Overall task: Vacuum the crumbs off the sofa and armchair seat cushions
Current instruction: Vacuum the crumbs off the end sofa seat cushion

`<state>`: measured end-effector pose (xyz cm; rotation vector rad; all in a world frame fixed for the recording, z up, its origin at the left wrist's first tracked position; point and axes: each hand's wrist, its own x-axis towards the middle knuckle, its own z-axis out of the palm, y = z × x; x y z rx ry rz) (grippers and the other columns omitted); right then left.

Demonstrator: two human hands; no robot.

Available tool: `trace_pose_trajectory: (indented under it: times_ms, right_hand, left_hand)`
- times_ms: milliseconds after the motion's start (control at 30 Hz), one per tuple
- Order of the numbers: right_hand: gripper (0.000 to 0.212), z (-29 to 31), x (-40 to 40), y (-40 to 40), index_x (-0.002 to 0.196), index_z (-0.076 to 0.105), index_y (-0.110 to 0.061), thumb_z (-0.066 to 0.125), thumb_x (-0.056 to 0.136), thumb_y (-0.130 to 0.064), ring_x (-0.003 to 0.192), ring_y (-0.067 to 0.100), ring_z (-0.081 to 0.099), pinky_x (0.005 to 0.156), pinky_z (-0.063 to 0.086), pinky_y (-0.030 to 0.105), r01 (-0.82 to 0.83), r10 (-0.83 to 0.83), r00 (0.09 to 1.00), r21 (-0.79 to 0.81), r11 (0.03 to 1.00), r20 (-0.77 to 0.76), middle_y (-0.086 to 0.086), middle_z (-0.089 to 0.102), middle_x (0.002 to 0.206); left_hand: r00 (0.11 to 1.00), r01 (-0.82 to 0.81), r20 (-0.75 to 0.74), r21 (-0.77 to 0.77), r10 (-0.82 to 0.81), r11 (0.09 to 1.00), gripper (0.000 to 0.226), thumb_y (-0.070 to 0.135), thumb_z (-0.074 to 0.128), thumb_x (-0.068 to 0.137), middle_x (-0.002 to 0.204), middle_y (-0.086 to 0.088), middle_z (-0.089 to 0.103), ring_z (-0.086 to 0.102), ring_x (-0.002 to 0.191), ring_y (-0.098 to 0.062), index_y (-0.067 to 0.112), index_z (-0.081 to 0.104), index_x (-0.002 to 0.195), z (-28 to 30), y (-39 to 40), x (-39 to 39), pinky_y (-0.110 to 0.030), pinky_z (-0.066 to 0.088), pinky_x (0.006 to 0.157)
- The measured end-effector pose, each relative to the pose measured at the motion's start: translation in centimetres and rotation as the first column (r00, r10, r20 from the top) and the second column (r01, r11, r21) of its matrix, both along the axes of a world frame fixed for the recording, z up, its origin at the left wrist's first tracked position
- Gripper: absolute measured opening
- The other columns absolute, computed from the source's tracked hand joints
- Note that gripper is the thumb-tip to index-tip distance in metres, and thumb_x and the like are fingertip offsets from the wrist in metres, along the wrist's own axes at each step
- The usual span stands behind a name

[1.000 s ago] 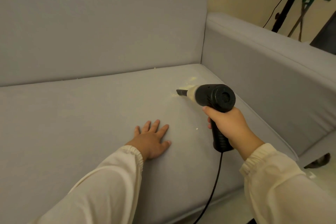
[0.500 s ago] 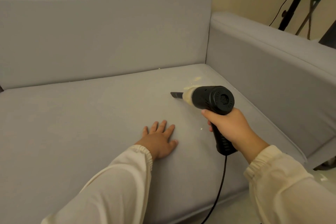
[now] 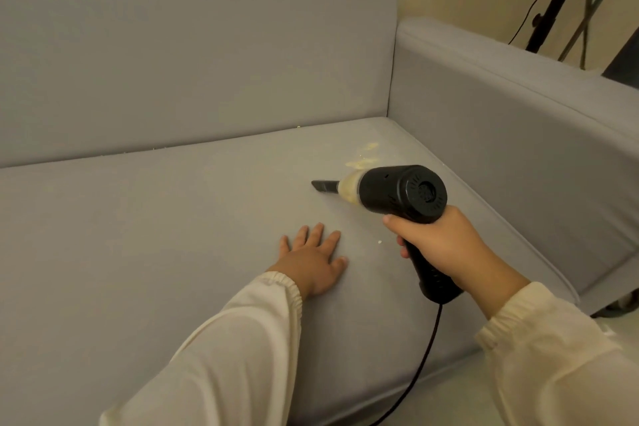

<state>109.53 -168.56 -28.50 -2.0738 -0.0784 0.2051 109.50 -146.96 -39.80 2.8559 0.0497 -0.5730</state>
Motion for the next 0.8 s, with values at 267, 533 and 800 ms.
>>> trace_pose_trajectory:
  times_ms: [267,533,800]
  right_hand:
    - [0.023,1.0,-0.2,-2.5,0.089,0.076,-0.010,0.080,0.090,-0.032,0.064,0.018,0.075,0.060,0.055,0.025,0.096,-0.096,0.995,-0.002,0.995,-0.014,0.012,0.078,0.079]
    - [0.021,1.0,0.8,-3.6,0.091,0.075,-0.010,0.083,0.088,-0.029,0.067,0.025,0.074,0.071,0.061,0.038,0.271,-0.273,0.962,0.131,0.954,-0.005,0.017,0.077,0.083]
    - [0.019,0.1,1.2,-2.3,0.090,0.076,-0.012,0.081,0.090,-0.030,0.059,0.014,0.071,0.058,0.058,0.026,0.165,-0.165,0.986,0.089,0.982,-0.008,0.016,0.077,0.083]
  left_hand:
    - [0.995,0.092,0.029,0.057,-0.093,0.994,0.067,0.064,0.021,0.105,0.174,0.005,-0.013,-0.012,0.160,-0.027,0.043,-0.001,0.165,0.1,-1.7,0.4,-0.061,-0.009,0.124]
    - [0.995,0.079,0.050,0.058,-0.082,0.995,0.066,0.066,0.022,0.104,0.174,0.008,-0.012,-0.011,0.160,-0.024,0.047,0.000,0.163,0.2,-0.7,0.3,-0.065,-0.009,0.123]
    - [0.998,0.055,0.014,0.059,-0.056,0.997,0.066,0.071,0.018,0.102,0.173,0.010,-0.014,-0.012,0.160,-0.026,0.051,-0.003,0.162,-0.1,-0.8,1.1,-0.068,-0.006,0.122]
